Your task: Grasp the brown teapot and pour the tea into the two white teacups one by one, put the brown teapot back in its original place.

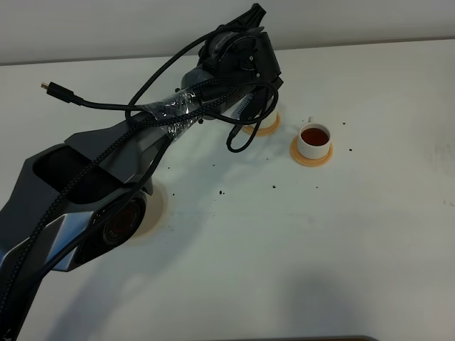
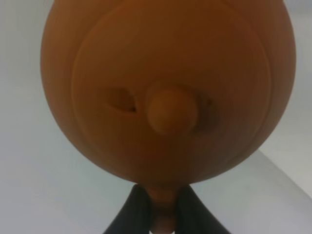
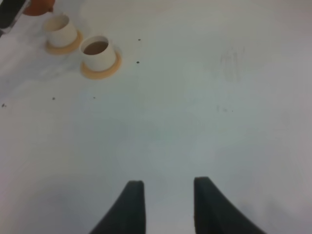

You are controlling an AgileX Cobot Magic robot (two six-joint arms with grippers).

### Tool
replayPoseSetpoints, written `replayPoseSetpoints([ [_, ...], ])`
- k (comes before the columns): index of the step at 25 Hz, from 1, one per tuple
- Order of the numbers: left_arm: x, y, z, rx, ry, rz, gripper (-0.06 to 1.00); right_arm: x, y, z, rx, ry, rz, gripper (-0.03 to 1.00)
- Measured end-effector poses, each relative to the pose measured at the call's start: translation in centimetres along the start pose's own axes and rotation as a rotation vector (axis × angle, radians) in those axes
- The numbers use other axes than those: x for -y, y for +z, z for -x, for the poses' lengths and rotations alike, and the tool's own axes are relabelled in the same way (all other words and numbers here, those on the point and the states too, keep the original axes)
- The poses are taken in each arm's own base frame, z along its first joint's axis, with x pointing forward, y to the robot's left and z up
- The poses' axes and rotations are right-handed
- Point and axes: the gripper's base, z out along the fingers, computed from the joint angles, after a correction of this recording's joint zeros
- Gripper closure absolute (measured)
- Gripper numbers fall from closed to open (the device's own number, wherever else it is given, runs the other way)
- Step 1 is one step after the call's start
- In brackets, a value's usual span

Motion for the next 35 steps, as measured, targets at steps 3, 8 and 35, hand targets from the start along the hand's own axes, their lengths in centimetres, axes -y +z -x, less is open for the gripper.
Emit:
replayPoseSetpoints([
  [3, -0.1, 0.0, 0.01, 0.001, 0.029, 0.011, 0.83, 0.0, 0.0, 0.0, 0.0, 0.0, 0.0, 0.73],
  [8, -0.13, 0.0, 0.02, 0.002, 0.087, 0.015, 0.83, 0.0, 0.0, 0.0, 0.0, 0.0, 0.0, 0.73],
  [35, -0.59, -0.02, 0.16, 0.012, 0.198, 0.067, 0.83, 0.0, 0.0, 0.0, 0.0, 0.0, 0.0, 0.73],
])
